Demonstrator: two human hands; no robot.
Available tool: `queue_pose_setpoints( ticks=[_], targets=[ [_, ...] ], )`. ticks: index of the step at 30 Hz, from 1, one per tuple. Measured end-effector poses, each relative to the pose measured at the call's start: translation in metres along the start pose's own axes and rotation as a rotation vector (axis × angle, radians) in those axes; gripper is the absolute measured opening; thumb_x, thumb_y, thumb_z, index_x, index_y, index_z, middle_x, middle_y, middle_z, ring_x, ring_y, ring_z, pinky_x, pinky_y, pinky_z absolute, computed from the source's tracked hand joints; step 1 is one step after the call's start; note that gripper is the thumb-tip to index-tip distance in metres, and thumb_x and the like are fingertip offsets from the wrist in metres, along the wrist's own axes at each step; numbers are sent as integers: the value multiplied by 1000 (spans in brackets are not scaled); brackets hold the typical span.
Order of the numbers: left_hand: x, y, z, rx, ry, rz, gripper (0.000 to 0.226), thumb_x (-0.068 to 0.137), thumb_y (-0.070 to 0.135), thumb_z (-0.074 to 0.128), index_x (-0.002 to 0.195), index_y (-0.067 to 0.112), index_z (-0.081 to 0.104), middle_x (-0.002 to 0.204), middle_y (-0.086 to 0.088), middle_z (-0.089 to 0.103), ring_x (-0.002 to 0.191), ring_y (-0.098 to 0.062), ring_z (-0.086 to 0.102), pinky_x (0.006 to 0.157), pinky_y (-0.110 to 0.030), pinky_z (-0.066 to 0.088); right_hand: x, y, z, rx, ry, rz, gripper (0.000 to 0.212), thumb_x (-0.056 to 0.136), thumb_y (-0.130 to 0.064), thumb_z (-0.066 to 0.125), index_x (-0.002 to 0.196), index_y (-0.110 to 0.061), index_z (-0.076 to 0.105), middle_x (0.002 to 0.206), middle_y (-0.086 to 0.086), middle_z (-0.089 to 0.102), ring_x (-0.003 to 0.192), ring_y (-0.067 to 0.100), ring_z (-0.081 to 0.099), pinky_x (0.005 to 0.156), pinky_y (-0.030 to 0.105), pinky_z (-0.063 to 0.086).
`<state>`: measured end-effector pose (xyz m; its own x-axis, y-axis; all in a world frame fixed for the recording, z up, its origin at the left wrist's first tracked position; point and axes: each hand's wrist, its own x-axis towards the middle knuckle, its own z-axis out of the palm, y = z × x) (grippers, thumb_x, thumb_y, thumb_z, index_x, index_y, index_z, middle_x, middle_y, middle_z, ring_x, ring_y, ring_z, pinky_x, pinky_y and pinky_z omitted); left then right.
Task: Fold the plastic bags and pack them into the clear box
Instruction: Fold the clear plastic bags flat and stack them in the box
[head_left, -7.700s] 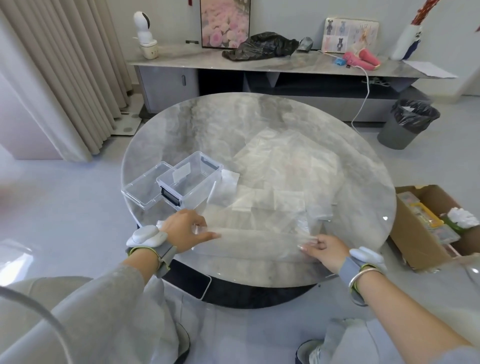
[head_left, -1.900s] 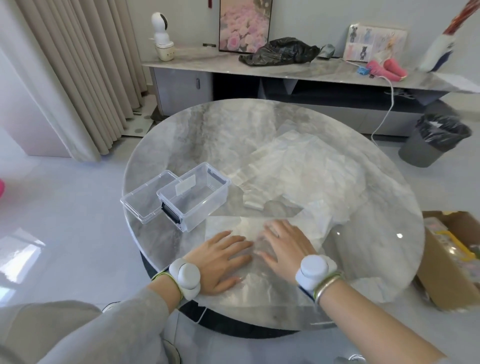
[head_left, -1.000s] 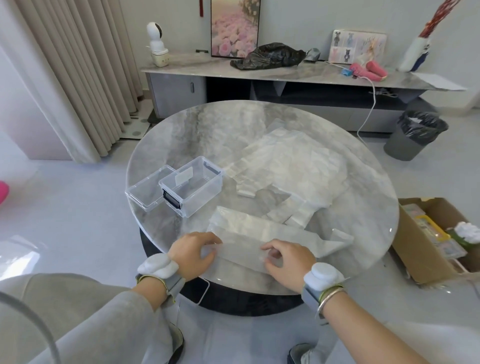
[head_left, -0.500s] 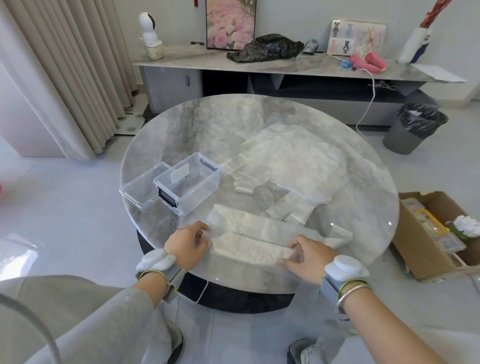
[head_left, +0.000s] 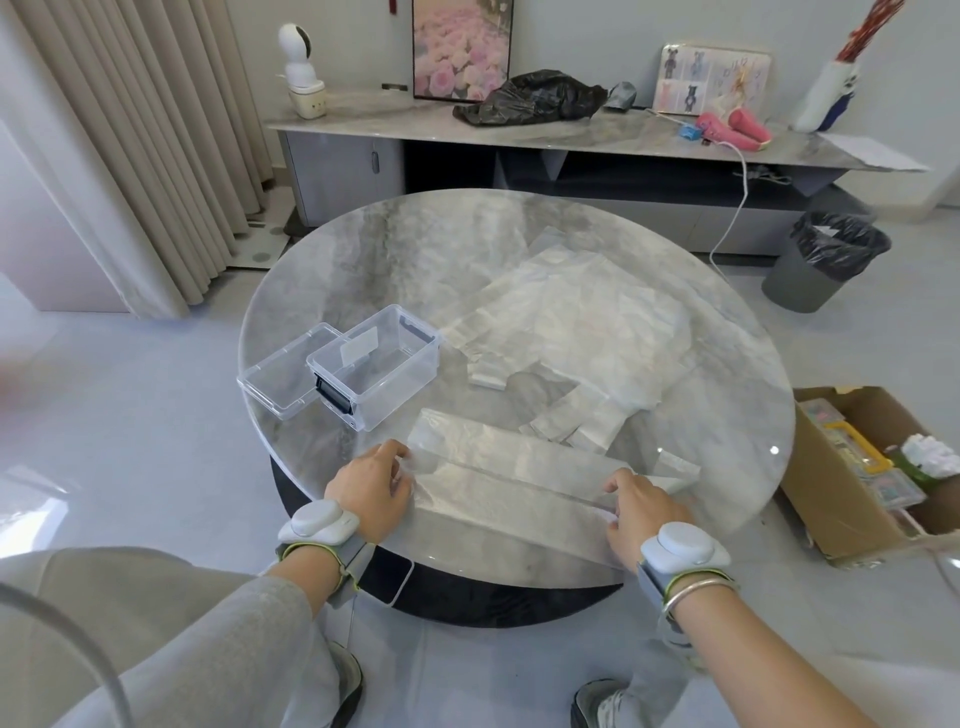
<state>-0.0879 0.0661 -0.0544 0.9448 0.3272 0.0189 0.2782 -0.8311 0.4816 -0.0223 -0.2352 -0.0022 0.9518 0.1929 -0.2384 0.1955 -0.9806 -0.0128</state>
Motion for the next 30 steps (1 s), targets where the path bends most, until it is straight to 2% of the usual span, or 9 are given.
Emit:
queue_pose_setpoints(
  ticks=[2, 7, 11, 14, 17, 20, 21, 25, 30],
  targets=[
    [1, -2, 0, 17, 0, -20, 24, 91, 24, 53, 115, 26, 54, 86, 11, 58, 80, -18, 59, 65, -28, 45, 3, 3, 2, -95, 53, 7, 32, 90, -18, 52, 121, -24, 43, 119, -4, 57, 103, 18, 60, 73, 28, 39],
    [0, -7, -4, 48, -3, -75, 26, 91, 27, 49, 117, 26, 50, 92, 10, 55, 86, -20, 58, 72, -34, 52, 7, 8, 4, -260, 198, 93, 36, 88, -11, 45, 122, -24, 44, 120, -1, 51, 110, 19, 52, 80, 29, 39],
    [-4, -9, -7, 75, 38, -117, 26, 92, 25, 49, 117, 25, 50, 99, 6, 59, 89, -22, 59, 69, -32, 49, 11, 5, 10, -139, 315, 3, 50, 74, -4, 61, 122, -15, 57, 124, 10, 54, 106, 31, 53, 79, 39, 43],
    [-4, -10, -7, 99, 39, -136, 27, 92, 26, 48, 119, 24, 48, 100, 5, 60, 86, -21, 59, 65, -31, 45, 13, 3, 8, -27, 211, -81, 61, 84, -16, 59, 141, -20, 38, 149, 5, 34, 132, 27, 37, 100, 35, 38],
    [-5, -10, -7, 120, 50, -130, 38, 92, 26, 47, 130, 26, 40, 104, 4, 60, 86, -21, 59, 65, -33, 48, 14, 5, 8, 59, 129, -110, 69, 86, -20, 55, 148, -20, 24, 156, 2, 22, 141, 23, 25, 109, 31, 30],
    [-8, -7, -8, 191, 18, 16, 62, 95, 23, 43, 150, 39, 17, 102, 3, 50, 86, -21, 56, 62, -34, 48, 17, 11, 7, 80, 115, -87, 69, 84, -22, 56, 146, -24, 27, 148, 1, 36, 135, 22, 33, 105, 29, 32],
    [-9, -6, -8, 255, 6, 70, 63, 97, 23, 41, 151, 42, 14, 101, 3, 47, 86, -19, 54, 61, -32, 48, 19, 13, 6, 76, 123, -66, 68, 82, -25, 57, 144, -25, 30, 143, 1, 42, 131, 23, 37, 103, 29, 34],
    [-8, -6, -4, 385, -18, 105, 45, 102, 34, 39, 145, 43, 36, 103, 2, 45, 89, -19, 52, 58, -33, 46, 27, 16, 2, -1, 161, -13, 62, 80, -39, 57, 138, -30, 38, 132, -3, 52, 121, 22, 42, 100, 30, 34],
    [-7, -2, -4, 444, -54, 92, 44, 103, 36, 36, 147, 42, 33, 106, 1, 44, 93, -19, 50, 64, -33, 51, 31, 24, 3, -227, 179, 51, 44, 82, -46, 45, 122, -29, 51, 113, -8, 63, 115, 19, 42, 106, 36, 24]
  ],
)
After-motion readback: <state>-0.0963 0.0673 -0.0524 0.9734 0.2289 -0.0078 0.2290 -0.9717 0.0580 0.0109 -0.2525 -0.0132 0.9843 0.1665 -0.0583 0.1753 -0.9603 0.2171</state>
